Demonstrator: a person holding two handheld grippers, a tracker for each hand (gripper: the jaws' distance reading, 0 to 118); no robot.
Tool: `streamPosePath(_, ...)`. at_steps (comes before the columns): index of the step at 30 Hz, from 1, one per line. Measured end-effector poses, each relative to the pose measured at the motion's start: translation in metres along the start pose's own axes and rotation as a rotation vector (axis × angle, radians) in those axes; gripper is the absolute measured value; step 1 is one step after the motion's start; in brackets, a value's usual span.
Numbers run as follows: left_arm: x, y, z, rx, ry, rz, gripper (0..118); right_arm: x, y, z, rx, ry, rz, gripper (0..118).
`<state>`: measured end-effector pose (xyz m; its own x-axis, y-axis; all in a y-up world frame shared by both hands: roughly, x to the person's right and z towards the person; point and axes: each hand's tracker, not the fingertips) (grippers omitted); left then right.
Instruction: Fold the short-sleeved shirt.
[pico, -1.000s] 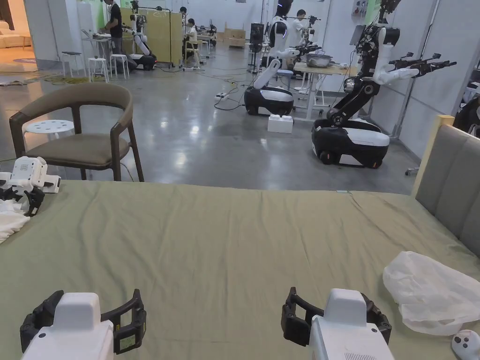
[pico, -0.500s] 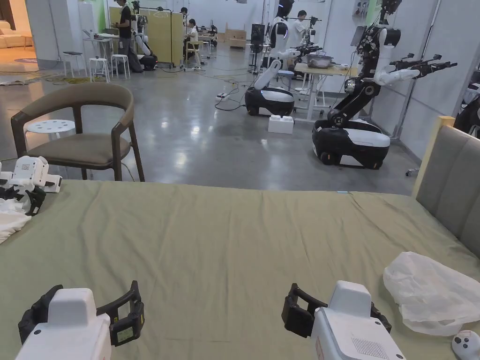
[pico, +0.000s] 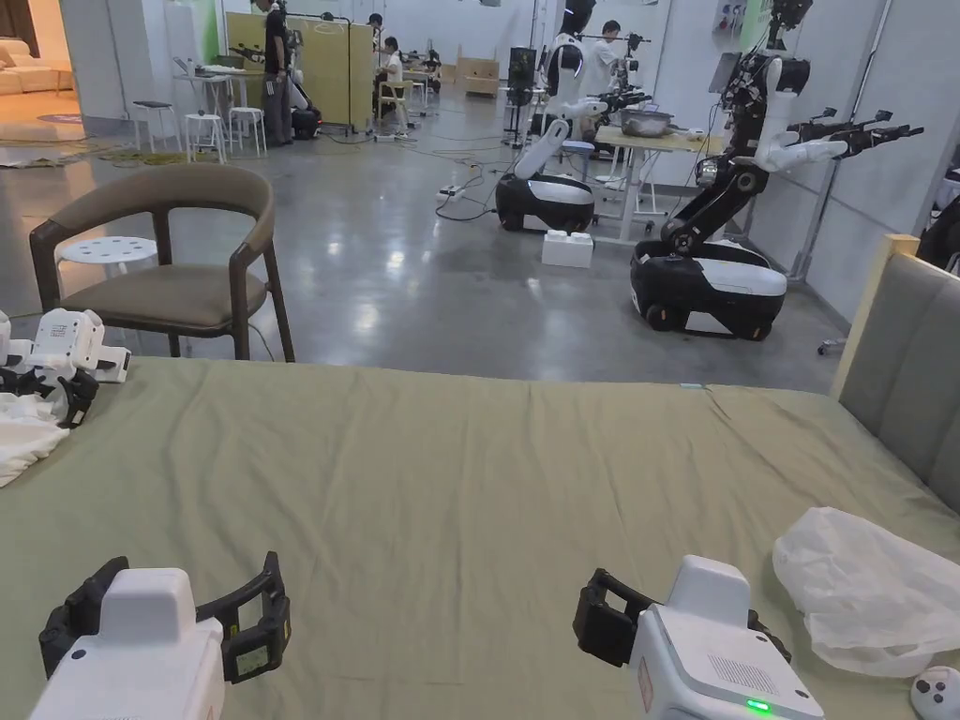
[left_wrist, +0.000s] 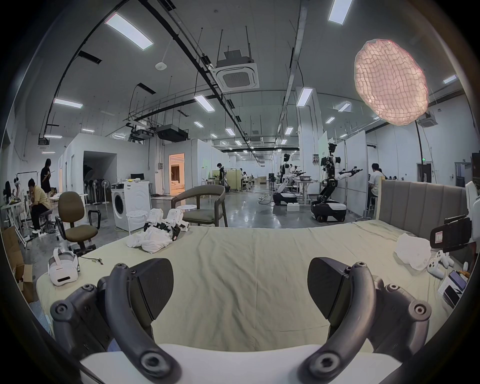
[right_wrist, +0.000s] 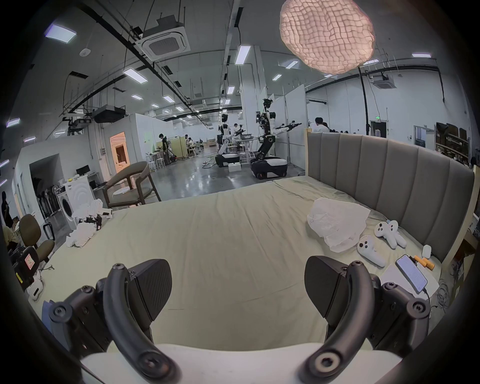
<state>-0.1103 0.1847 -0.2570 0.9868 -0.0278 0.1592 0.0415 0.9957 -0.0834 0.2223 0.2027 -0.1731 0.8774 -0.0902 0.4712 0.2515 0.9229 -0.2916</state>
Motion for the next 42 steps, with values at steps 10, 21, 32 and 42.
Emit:
streamPosePath(10, -0.001, -0.001, -0.002, 0.000, -0.006, -0.015, 106, -0.001, 0.002, -0.006, -0.020, -0.013, 0.001, 105)
streamPosePath(21, -0.003, -0.005, -0.004, -0.010, -0.017, -0.016, 106, 0.006, -0.007, -0.006, 0.052, 0.074, 0.028, 105)
streamPosePath(32, -0.007, -0.005, -0.003, -0.019, -0.018, -0.004, 106, 0.003, -0.018, 0.001, 0.169, 0.075, 0.124, 106)
streamPosePath(42, -0.007, -0.004, -0.001, -0.010, -0.032, -0.010, 106, -0.004, -0.022, 0.002, 0.223, 0.045, 0.179, 110)
